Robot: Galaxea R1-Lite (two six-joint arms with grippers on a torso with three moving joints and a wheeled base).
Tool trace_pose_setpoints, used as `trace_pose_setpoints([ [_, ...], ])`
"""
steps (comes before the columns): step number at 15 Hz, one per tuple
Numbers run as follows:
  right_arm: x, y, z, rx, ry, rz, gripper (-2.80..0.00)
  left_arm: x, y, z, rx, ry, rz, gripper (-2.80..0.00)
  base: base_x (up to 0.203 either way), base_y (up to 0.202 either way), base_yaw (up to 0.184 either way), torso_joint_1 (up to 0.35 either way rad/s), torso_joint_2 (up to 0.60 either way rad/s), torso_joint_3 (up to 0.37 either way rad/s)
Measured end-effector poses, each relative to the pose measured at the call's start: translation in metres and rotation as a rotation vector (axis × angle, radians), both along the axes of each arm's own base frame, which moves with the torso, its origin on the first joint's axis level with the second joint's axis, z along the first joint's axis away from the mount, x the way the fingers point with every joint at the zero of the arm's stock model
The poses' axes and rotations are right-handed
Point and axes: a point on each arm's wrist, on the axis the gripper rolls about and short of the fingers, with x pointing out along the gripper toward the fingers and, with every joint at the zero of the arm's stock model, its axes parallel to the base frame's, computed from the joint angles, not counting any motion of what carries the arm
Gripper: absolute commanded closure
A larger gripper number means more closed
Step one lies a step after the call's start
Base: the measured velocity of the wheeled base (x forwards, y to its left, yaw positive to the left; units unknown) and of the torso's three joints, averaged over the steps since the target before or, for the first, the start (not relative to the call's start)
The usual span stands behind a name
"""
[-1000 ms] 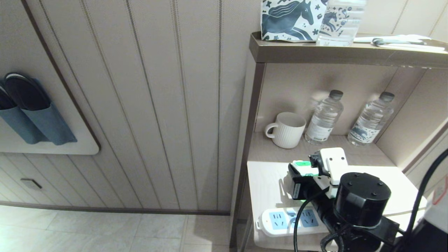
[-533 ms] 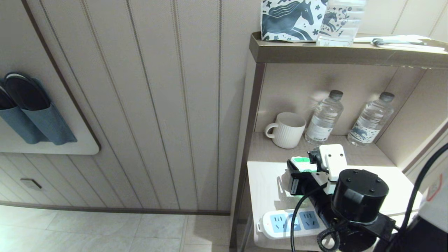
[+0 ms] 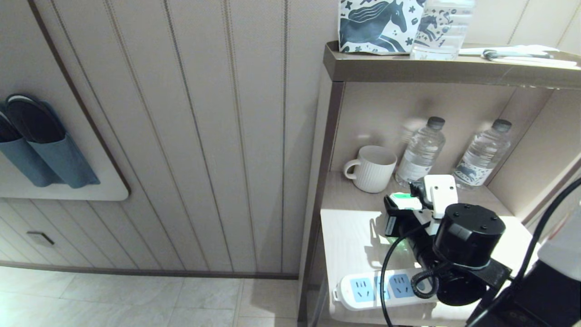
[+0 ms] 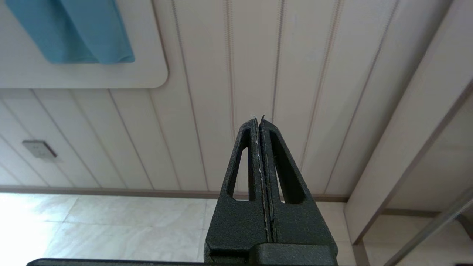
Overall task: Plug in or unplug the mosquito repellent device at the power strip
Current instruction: Place the mosquito repellent liquid on the table
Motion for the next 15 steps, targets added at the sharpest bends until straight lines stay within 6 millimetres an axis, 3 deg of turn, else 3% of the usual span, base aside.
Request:
trace_pose_setpoints([
  [3,0.006,-0.011,0.001,-0.01,-0.002,-0.044,0.0,0.0,0.0,0.0,0.0,0.0,0.0,0.0,0.0,0.0,0.0,0.0,0.0,0.0],
  [10,0.022,-0.065,0.003,0.011,-0.011,-0.246,0.0,0.0,0.0,0.0,0.0,0.0,0.0,0.0,0.0,0.0,0.0,0.0,0.0,0.0],
  [15,0.029,-0.085,-0.001,0.024,-0.009,-0.32,0.0,0.0,0.0,0.0,0.0,0.0,0.0,0.0,0.0,0.0,0.0,0.0,0.0,0.0],
])
